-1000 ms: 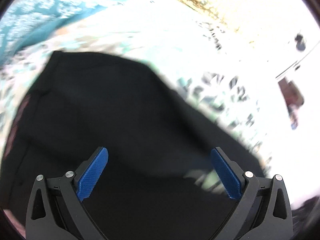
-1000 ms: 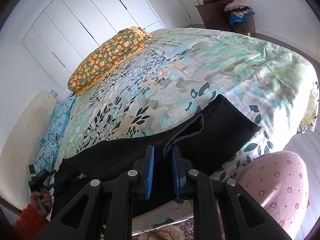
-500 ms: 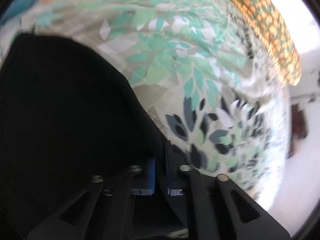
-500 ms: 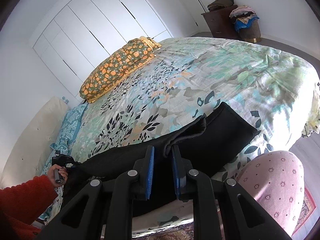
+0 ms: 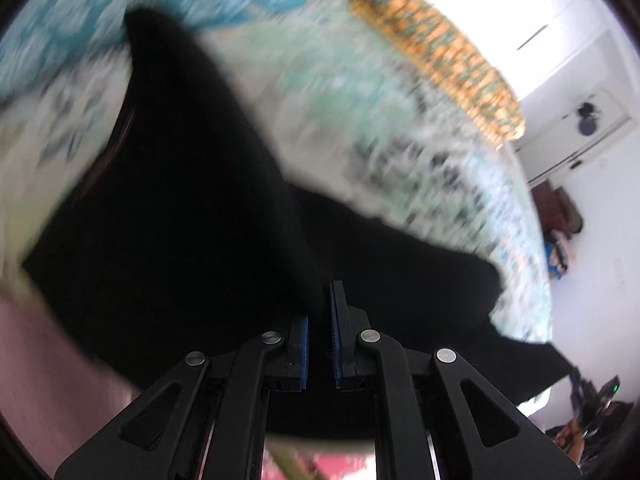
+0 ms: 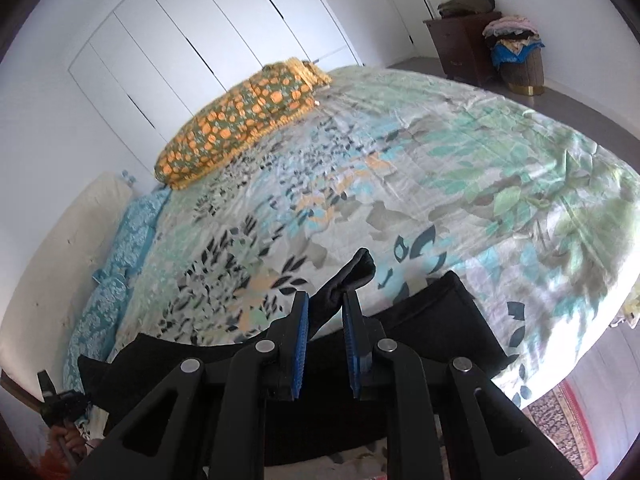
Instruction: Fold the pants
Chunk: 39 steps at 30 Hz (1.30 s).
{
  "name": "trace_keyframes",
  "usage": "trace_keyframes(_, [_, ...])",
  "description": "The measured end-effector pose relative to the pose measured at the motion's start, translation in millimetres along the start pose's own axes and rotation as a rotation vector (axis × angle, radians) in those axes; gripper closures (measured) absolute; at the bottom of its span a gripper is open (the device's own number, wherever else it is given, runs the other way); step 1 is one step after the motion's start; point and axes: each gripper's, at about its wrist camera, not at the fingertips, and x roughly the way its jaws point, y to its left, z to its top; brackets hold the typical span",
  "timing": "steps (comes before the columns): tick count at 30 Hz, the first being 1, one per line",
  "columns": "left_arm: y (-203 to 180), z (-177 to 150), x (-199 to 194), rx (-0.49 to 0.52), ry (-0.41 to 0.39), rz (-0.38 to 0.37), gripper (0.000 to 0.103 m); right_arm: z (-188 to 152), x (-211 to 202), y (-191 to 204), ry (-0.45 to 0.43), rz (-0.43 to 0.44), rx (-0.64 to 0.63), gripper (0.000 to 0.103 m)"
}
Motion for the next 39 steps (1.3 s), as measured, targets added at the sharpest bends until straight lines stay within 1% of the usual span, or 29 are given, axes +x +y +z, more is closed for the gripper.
trace_keyframes(2, [19,-25,19,-0.037,0.07,0.027,0.096,-7,19,-13,0.08,-0.03,-0.009,0.085])
trace_keyframes(3, [25,-32,28,-0.071,0.101,0.025,0.096,-11,28,-17,0.129,-0.057,-0.023,0.085])
trace_keyframes(5, [21,-33,31,-0.073,0.108,0.006,0.096,-19,38,-22,0.185,-0.079,-0.041,0.085])
trace_keyframes(6, [17,-31,30,-0.052,0.104,0.015,0.096,-22,41,-26,0.205,-0.089,-0.04,0.085])
trace_keyframes(8, [12,-29,30,-0.02,0.103,0.033,0.095,-22,38,-33,0.213,-0.089,-0.017,0.085])
trace_keyframes(11, [11,-31,34,-0.026,0.12,0.03,0.095,-20,35,-45,0.239,-0.111,0.0,0.085])
trace_keyframes(14, [12,-34,37,-0.023,0.157,0.052,0.095,-22,40,-58,0.296,-0.137,0.019,0.085])
trace_keyframes(15, [11,-38,40,-0.012,0.184,0.067,0.095,-22,42,-62,0.313,-0.15,0.02,0.085])
trace_keyframes(18, [9,-47,42,0.011,0.208,0.085,0.095,-20,44,-69,0.334,-0.183,-0.001,0.085])
trace_keyframes(20, [5,-47,41,0.022,0.206,0.078,0.095,-17,45,-71,0.339,-0.199,-0.021,0.085])
trace_keyframes(22, [0,-48,39,0.041,0.207,0.077,0.095,-15,46,-69,0.34,-0.237,-0.066,0.085])
trace_keyframes(24, [-6,-50,40,0.063,0.219,0.073,0.096,-15,46,-68,0.338,-0.296,-0.119,0.086])
trace_keyframes(25, [-15,-50,52,0.071,0.228,0.07,0.096,-14,47,-70,0.337,-0.321,-0.134,0.086])
trace_keyframes(27, [-21,-57,55,0.097,0.252,0.063,0.096,-16,48,-78,0.338,-0.363,-0.142,0.086])
trace_keyframes(29, [-25,-64,54,0.138,0.273,0.078,0.096,-17,49,-87,0.345,-0.371,-0.12,0.086])
trace_keyframes(31, [-26,-66,58,0.151,0.287,0.089,0.096,-17,50,-90,0.351,-0.374,-0.11,0.086])
trace_keyframes(35, [-22,-64,64,0.118,0.316,0.078,0.096,-19,54,-82,0.362,-0.403,-0.144,0.086])
trace_keyframes(39, [-23,-65,63,0.117,0.317,0.073,0.096,-20,56,-81,0.363,-0.417,-0.153,0.086])
